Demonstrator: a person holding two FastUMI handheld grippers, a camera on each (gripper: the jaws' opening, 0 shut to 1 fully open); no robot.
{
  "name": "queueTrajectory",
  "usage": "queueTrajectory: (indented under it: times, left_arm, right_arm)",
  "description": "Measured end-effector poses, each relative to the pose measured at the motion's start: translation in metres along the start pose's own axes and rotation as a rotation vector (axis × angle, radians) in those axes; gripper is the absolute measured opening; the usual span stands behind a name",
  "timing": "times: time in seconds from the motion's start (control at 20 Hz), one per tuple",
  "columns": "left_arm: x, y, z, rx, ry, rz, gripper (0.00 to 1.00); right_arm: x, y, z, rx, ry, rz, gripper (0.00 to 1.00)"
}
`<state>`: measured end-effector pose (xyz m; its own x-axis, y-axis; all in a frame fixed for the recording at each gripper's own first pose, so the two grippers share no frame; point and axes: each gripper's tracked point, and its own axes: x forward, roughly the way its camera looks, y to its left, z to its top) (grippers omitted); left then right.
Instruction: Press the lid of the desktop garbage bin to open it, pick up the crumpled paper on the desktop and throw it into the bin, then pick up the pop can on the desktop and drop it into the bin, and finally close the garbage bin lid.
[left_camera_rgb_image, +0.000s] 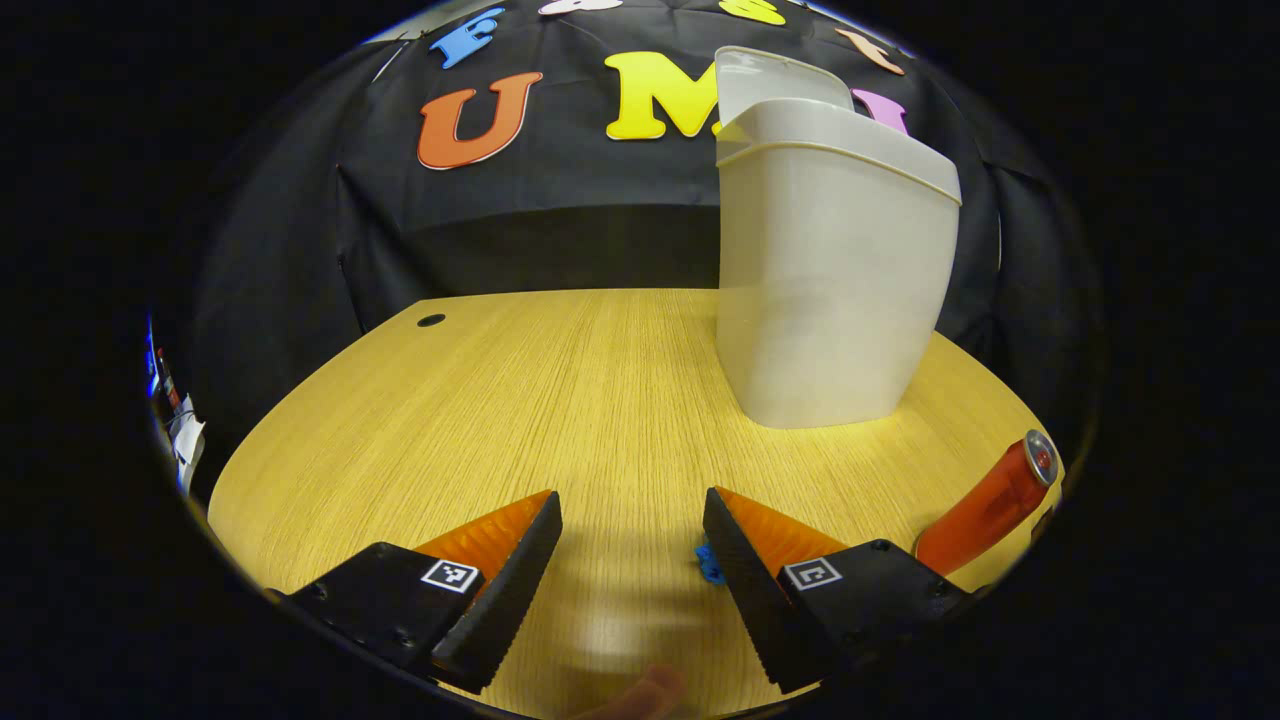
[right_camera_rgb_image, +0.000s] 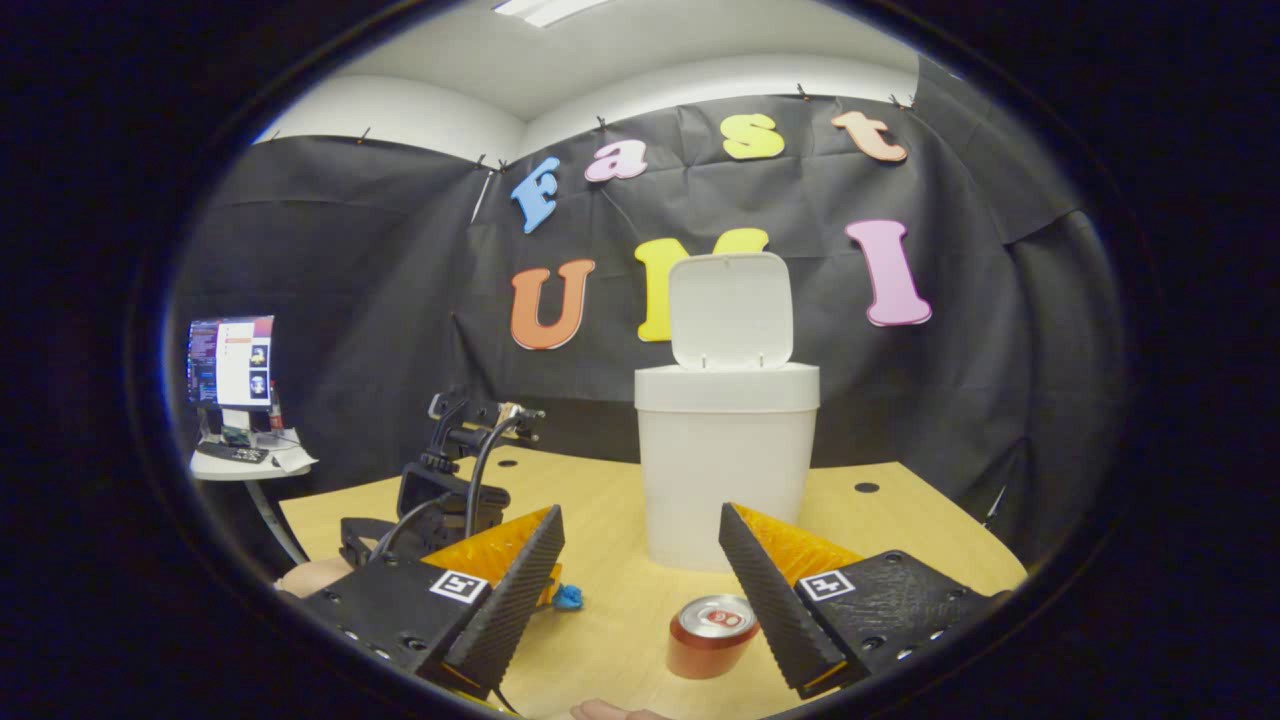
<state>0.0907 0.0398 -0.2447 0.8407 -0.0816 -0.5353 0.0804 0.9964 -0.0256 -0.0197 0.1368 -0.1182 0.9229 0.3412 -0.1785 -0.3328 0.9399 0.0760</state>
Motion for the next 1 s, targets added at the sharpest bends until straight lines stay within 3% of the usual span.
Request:
queueTrajectory:
  times: [0.5,0.75,1.0]
  left_arm:
    - [0.012,0.004,-0.014,0.006,0.029,-0.012,0.91]
    - [-0.003,-0.004,0.006,0.028,-0.019,-0.076,0.89]
    - [-0.005,-0.008,0.001,0.014,0.018,-0.127,0.89]
  right_arm:
    - [0.003,-0.023,-0.042,0.101,0.098,-0.015,0.96]
    - [-0.001,-0.028,-0.042,0.132,0.102,-0.029,0.96]
    - [-0.011,-0.025,-0.045,0.111,0.089,-0.033,0.95]
